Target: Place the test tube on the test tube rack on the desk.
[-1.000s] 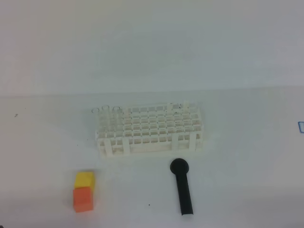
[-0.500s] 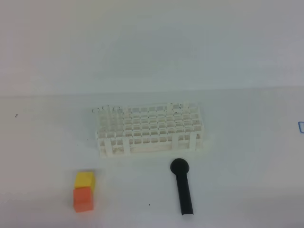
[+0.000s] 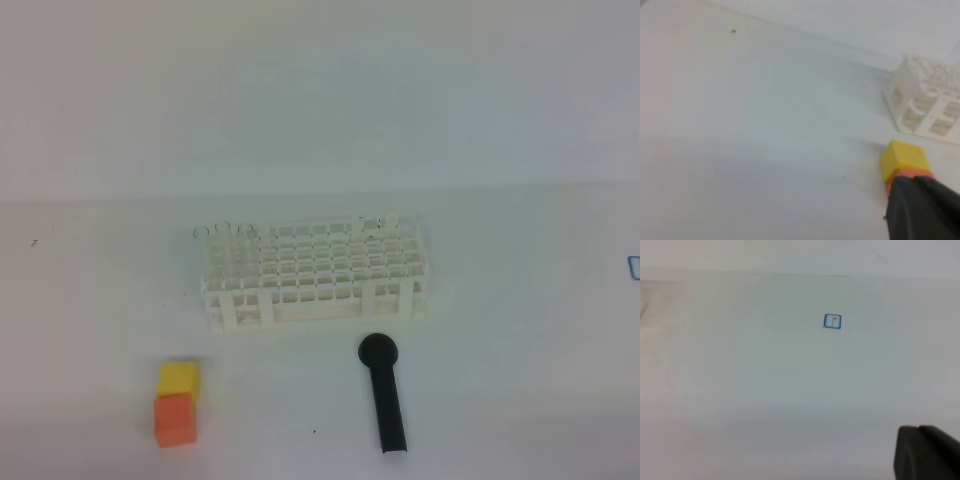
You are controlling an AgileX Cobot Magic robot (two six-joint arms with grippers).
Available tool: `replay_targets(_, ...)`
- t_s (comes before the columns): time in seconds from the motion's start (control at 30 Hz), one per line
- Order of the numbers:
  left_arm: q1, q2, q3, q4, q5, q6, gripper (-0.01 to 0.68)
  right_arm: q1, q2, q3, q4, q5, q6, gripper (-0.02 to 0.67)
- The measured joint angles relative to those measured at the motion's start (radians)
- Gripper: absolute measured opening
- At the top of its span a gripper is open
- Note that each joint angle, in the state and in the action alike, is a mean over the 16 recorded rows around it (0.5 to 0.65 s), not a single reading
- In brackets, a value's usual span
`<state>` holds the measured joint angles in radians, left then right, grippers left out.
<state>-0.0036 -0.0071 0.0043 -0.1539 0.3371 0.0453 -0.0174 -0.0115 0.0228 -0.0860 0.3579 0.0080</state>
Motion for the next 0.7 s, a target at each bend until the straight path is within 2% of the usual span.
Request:
replay_targets(0.37, 0.016, -0.001, 0.002, 0.186, -0.008, -0.017, -0.001, 0.000, 0.000, -0.001, 0.000, 0.000, 0.000, -0.001)
replay_targets(0.7, 0.016, -0.001, 0.002, 0.203, -0.005, -0.016, -0.001, 0.000, 0.000, -0.001, 0.000, 0.000, 0.000, -0.001)
